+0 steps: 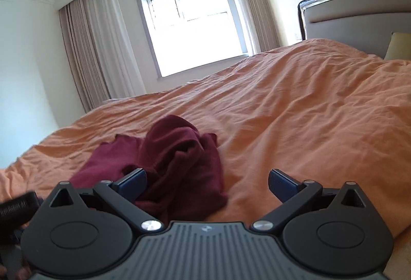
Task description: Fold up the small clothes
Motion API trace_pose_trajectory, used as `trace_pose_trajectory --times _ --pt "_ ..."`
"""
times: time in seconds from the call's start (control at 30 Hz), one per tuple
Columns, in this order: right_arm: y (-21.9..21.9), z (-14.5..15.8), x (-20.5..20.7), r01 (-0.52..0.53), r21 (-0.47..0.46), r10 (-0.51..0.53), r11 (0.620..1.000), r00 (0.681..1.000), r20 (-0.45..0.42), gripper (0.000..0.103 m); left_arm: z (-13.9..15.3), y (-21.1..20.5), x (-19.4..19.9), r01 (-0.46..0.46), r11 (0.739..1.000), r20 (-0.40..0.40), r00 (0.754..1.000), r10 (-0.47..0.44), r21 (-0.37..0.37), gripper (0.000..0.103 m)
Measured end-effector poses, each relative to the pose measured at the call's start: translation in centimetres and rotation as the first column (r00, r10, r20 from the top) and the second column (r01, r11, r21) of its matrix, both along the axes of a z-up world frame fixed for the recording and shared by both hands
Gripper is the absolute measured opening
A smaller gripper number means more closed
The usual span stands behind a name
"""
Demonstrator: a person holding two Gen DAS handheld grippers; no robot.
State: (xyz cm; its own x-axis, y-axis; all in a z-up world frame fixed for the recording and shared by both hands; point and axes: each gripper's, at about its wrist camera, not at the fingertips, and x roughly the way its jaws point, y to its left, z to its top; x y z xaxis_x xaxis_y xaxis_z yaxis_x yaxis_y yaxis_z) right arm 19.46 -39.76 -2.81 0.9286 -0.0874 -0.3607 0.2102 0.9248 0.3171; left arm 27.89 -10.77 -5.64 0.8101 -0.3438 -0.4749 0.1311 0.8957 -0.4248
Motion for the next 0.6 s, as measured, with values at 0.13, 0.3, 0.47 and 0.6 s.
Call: trace_pose_trajectory --times 0.13,0.3,0.47,0.6 --pt "-0.6 0.6 2.6 -0.038 0.068 0.037 0.997 0.999 0.015 0.103 -0.1 -0.1 0.0 0.005 1.000 0.004 1.000 -0.005 0.010 0.102" --pt "-0.4 0.5 5.0 -0.069 0.097 0.067 0.993 0.998 0.021 0.075 -0.2 -0.3 0.0 0.005 1.000 0.008 1.000 -0.005 0.016 0.103" --pt "0.1 -0.7 5.6 -0.032 0.057 0.033 0.998 0.999 -0.014 0.024 -0.3 -0.4 0.0 0.004 1.000 0.010 1.000 -0.004 0.022 0.103" --pt "-0.5 -1.4 3.9 -0.013 0.043 0.013 0.999 1.000 0.003 0.018 -0.3 -0.5 0.0 0.008 1.000 0.010 1.000 -0.008 0.023 0.103"
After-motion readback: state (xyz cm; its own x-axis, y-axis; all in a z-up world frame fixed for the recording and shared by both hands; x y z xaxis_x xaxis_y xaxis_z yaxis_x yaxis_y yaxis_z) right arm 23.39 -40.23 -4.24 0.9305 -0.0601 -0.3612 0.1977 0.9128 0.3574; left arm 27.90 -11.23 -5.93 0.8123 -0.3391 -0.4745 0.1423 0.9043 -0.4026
